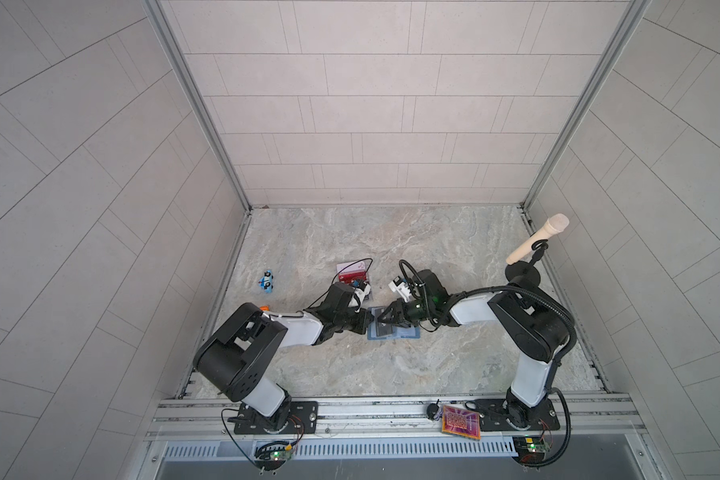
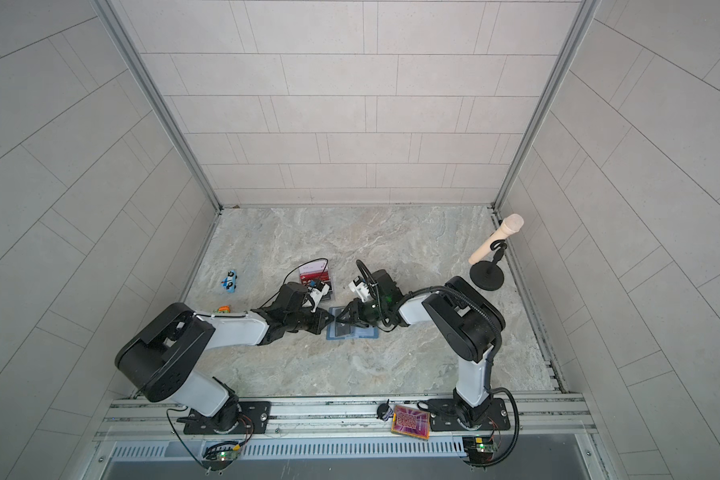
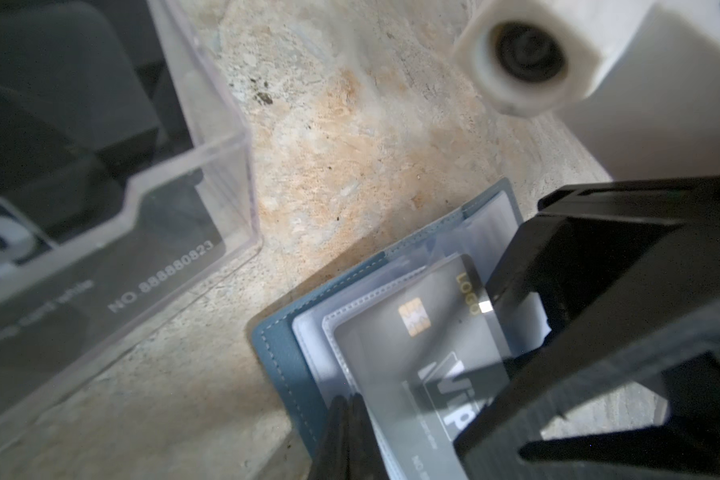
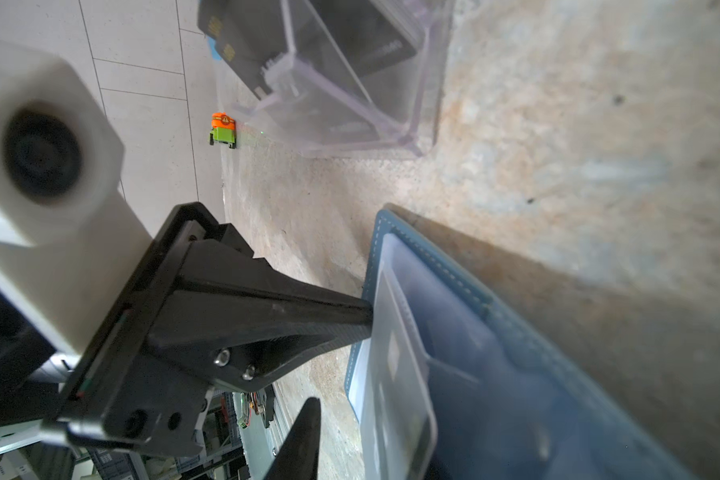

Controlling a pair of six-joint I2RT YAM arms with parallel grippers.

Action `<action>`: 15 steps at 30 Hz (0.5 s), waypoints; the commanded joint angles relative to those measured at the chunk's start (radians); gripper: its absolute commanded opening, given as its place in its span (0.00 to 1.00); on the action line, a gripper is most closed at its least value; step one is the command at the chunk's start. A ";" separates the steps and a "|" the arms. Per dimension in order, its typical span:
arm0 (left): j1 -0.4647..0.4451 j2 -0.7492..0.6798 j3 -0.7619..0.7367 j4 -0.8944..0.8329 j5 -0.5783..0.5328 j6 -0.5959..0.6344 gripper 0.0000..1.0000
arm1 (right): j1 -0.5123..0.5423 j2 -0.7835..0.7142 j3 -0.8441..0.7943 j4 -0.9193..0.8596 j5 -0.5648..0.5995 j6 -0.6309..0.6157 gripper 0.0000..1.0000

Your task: Take the credit cards out of the card holder

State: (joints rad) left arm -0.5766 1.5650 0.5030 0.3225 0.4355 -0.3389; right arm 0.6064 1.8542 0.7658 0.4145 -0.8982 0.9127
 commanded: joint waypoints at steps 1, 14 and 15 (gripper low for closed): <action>-0.006 0.030 -0.012 -0.128 -0.045 0.025 0.01 | 0.015 0.022 0.012 0.011 -0.013 -0.008 0.29; -0.005 0.040 -0.003 -0.138 -0.048 0.028 0.01 | -0.008 0.015 -0.064 0.216 -0.049 0.107 0.25; -0.005 0.042 -0.002 -0.137 -0.047 0.030 0.01 | -0.012 0.011 -0.073 0.237 -0.054 0.117 0.25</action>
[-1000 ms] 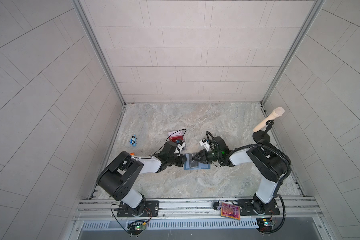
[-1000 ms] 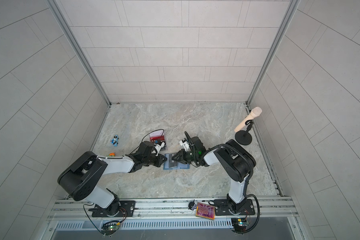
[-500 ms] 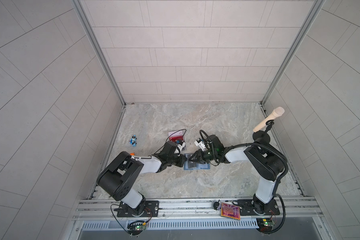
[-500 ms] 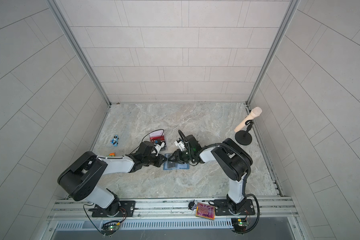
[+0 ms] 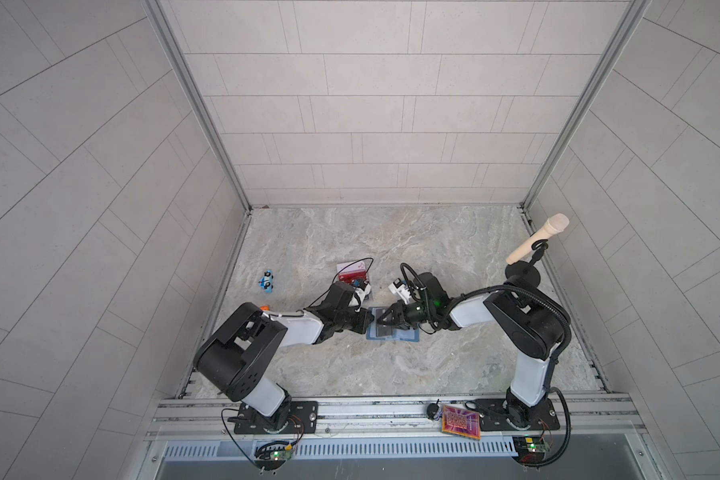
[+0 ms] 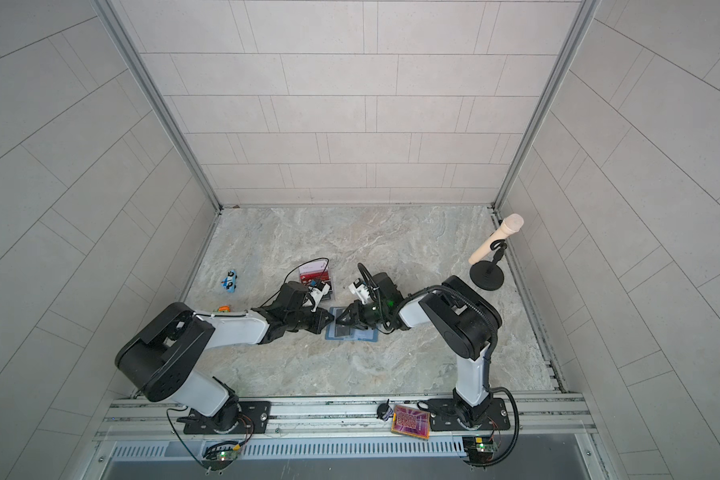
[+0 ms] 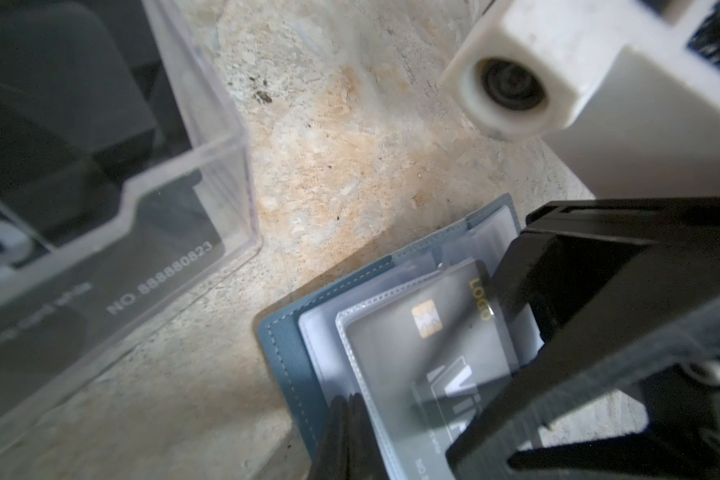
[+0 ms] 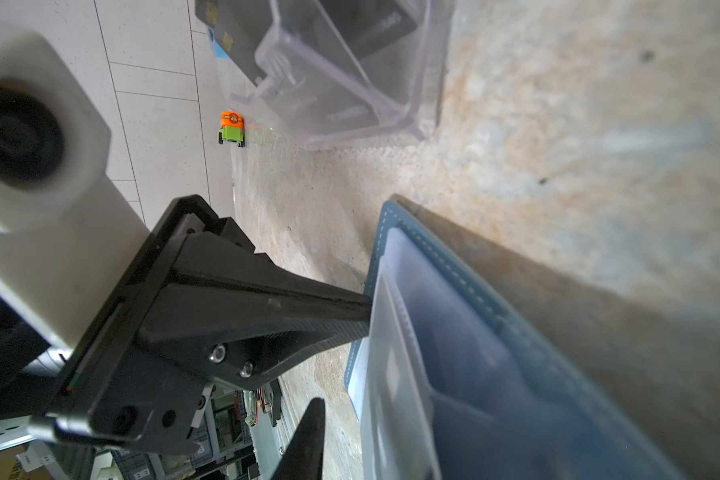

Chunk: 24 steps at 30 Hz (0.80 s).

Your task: Take the credit cards out of the card holder

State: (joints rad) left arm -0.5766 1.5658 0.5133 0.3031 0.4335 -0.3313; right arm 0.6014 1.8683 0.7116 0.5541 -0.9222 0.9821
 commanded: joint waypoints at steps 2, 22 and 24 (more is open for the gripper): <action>-0.005 0.043 -0.010 -0.119 -0.045 0.022 0.01 | -0.013 -0.014 -0.038 0.126 -0.032 0.061 0.25; -0.005 0.047 -0.006 -0.127 -0.052 0.020 0.01 | -0.080 -0.092 -0.131 0.171 -0.055 0.075 0.22; -0.005 0.046 -0.006 -0.128 -0.053 0.020 0.01 | -0.087 -0.097 -0.138 0.171 -0.057 0.073 0.21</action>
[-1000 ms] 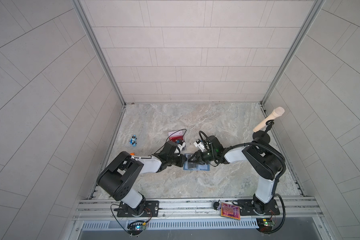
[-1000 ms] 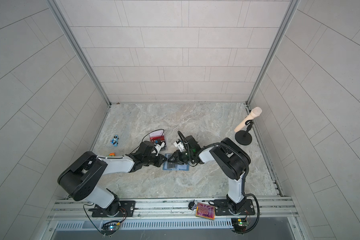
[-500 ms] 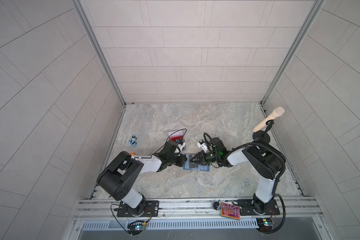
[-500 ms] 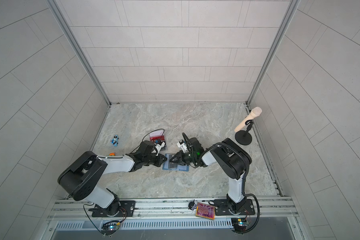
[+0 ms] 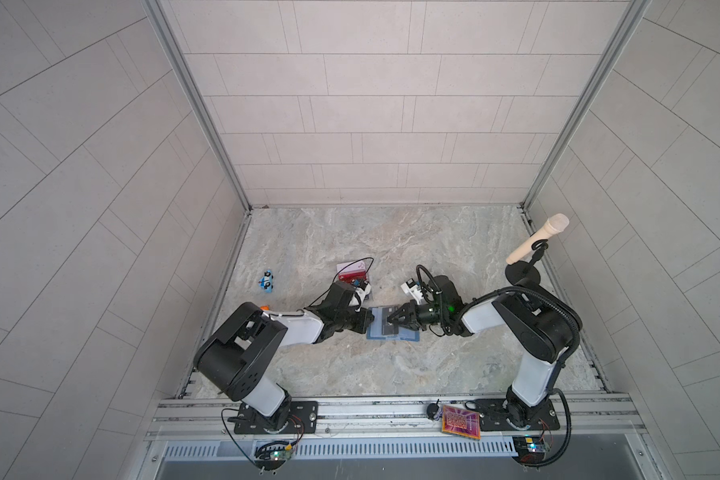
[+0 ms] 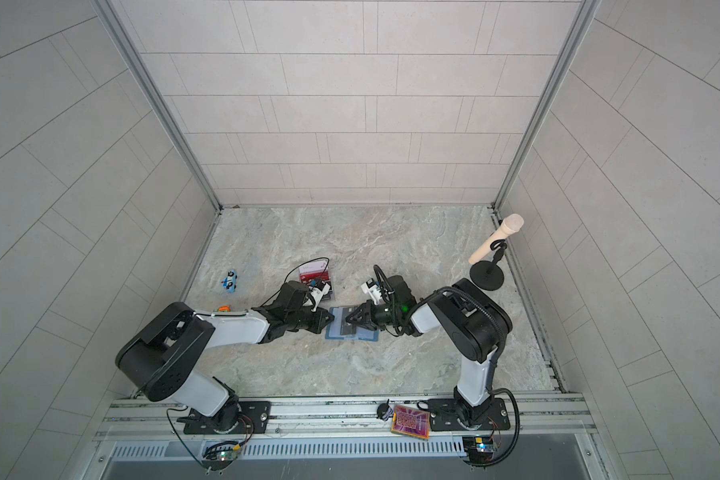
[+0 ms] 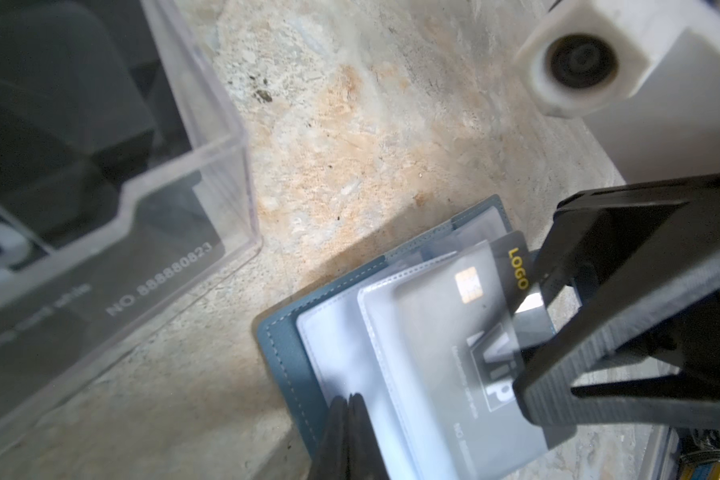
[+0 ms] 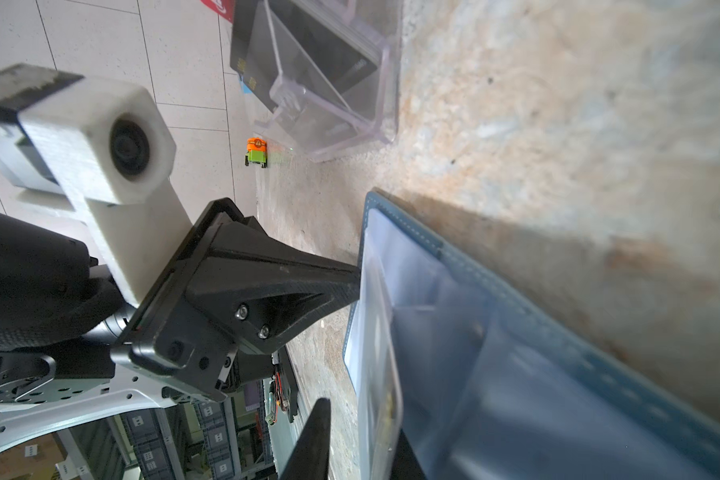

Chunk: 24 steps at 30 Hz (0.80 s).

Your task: Take the credit cards out of the card holder

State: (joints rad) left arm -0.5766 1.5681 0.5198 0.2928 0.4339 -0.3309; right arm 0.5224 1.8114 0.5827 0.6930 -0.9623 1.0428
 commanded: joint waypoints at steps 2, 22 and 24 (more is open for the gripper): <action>-0.005 0.045 -0.012 -0.119 -0.054 0.020 0.01 | -0.014 -0.044 -0.016 0.029 -0.016 0.010 0.21; -0.005 0.043 -0.002 -0.129 -0.049 0.026 0.04 | -0.061 -0.119 -0.029 -0.199 0.024 -0.127 0.10; -0.005 0.039 0.003 -0.135 -0.053 0.027 0.04 | -0.067 -0.126 -0.030 -0.231 0.031 -0.143 0.08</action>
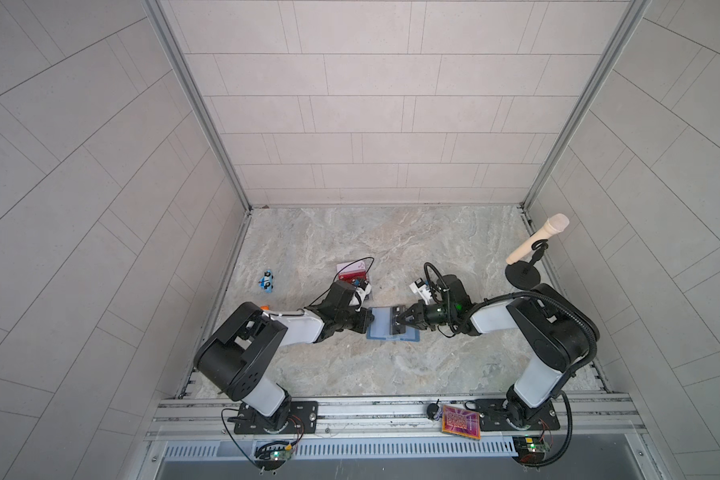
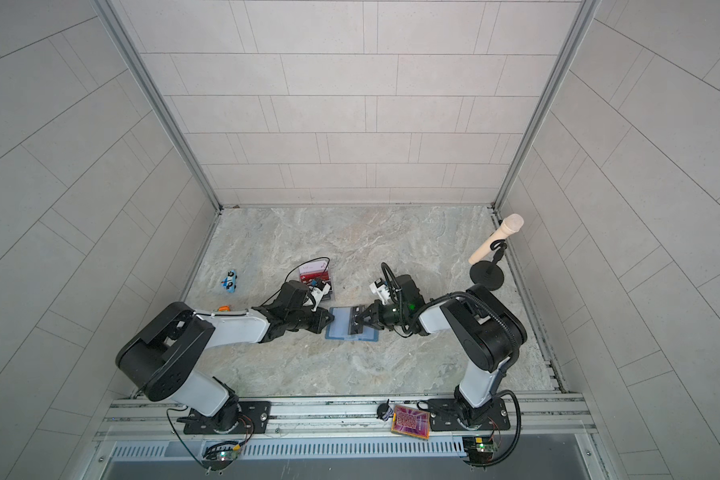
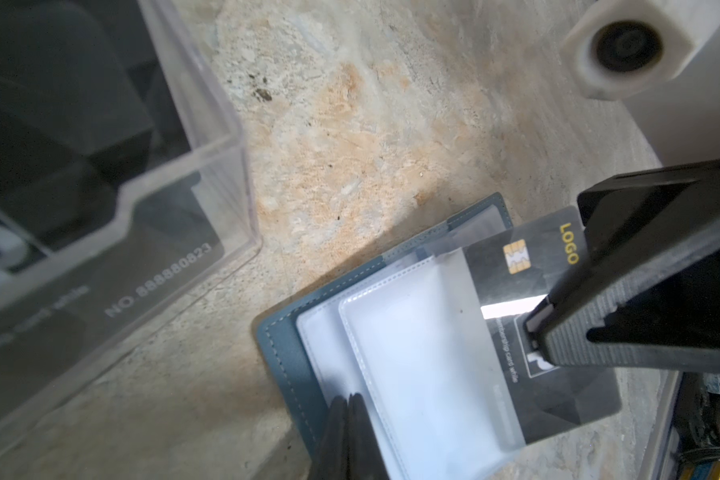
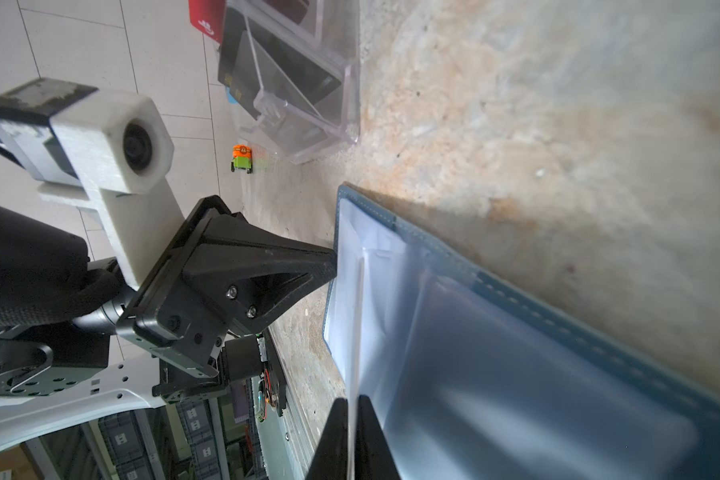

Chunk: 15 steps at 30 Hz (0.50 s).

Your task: Take the credit cards out of the card holder

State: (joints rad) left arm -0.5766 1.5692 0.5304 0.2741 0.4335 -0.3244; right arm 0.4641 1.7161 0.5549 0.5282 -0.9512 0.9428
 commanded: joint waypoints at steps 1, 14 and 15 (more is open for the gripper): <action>-0.005 0.034 -0.006 -0.118 -0.055 0.022 0.05 | -0.011 -0.038 -0.005 -0.081 0.024 -0.051 0.08; -0.005 -0.063 0.016 -0.121 -0.043 0.012 0.26 | -0.015 -0.228 0.146 -0.681 0.213 -0.351 0.03; -0.005 -0.080 0.021 -0.127 -0.043 0.012 0.29 | -0.015 -0.248 0.158 -0.719 0.220 -0.371 0.03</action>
State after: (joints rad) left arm -0.5808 1.5272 0.5365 0.2142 0.4126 -0.3153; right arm 0.4522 1.5299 0.6704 0.0170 -0.8021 0.6899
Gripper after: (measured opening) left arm 0.278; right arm 0.058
